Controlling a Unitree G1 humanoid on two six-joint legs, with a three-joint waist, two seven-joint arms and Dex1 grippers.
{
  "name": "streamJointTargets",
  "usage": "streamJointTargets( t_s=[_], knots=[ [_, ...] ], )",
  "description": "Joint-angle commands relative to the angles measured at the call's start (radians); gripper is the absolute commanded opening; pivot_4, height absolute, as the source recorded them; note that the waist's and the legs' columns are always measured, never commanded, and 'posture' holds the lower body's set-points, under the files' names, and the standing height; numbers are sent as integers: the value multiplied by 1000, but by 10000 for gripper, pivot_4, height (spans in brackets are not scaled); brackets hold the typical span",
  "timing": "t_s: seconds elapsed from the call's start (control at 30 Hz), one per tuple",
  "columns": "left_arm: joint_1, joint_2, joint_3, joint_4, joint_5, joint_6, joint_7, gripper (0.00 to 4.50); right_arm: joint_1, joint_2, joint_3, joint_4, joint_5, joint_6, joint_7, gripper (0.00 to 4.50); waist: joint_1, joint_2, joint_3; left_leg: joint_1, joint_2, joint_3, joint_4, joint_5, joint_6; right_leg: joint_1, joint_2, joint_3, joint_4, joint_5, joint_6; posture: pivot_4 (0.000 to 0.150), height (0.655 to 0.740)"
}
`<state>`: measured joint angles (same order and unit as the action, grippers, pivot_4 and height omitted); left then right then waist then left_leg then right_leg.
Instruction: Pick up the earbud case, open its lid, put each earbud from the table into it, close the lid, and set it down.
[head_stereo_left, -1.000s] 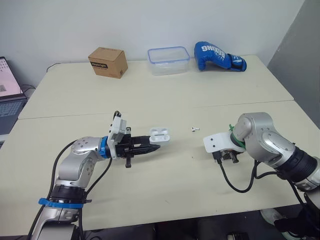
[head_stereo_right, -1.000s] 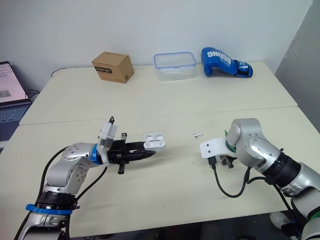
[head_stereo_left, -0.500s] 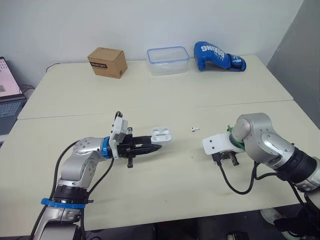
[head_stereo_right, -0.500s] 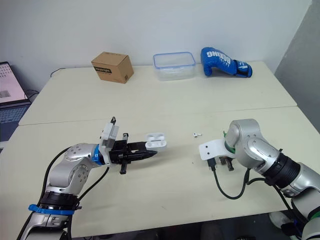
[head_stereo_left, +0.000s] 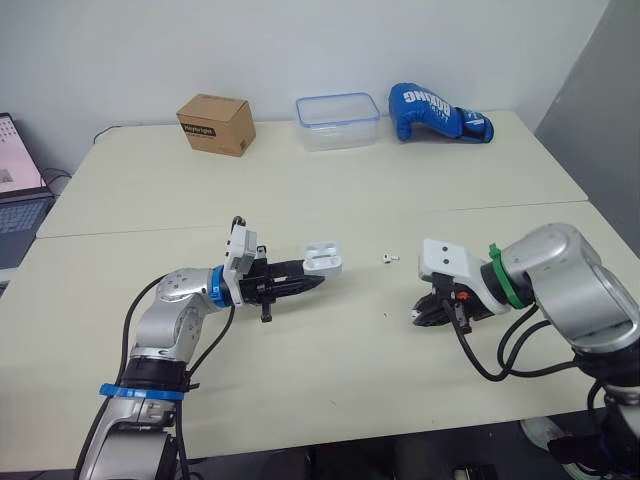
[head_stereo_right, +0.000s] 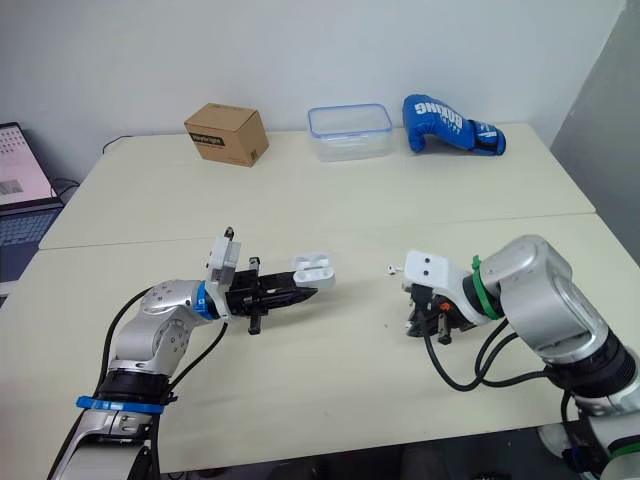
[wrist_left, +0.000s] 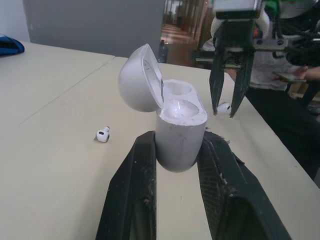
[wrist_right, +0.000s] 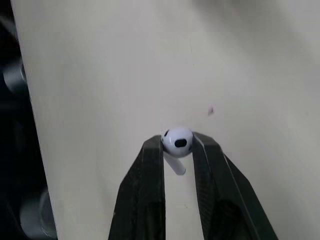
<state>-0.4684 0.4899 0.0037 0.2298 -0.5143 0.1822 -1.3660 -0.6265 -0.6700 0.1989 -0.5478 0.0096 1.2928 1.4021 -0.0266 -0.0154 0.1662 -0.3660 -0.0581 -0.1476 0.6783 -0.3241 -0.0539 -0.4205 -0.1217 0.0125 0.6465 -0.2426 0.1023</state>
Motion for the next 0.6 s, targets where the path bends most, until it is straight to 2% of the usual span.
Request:
streamJointTargets(
  t_s=[0.03,0.1,0.27,0.6],
  knots=[
    [-41,-8,7,28,3,-29,-15,8063,37,187,-202,-90,86,92,-155,4064,-1,0,0,0,0,0,0,0,0,0,0,0,0,0,0,1500,7307],
    [-63,-17,8,59,13,-46,-16,8063,49,318,-274,-109,117,100,-249,4064,-1,0,0,0,0,0,0,0,0,0,0,0,0,0,0,1500,7307],
    [-100,-33,12,112,29,-80,-18,8063,32,532,-371,-119,193,103,-432,4064,-4,0,0,0,-1,-1,0,0,0,0,0,0,0,0,0,1500,7307],
    [-127,-60,28,143,39,-100,18,8063,1,646,-298,-90,258,-38,-715,4064,-8,1,-1,0,-1,-2,0,0,-1,-1,0,0,1,0,0,1500,7307]
  ],
)
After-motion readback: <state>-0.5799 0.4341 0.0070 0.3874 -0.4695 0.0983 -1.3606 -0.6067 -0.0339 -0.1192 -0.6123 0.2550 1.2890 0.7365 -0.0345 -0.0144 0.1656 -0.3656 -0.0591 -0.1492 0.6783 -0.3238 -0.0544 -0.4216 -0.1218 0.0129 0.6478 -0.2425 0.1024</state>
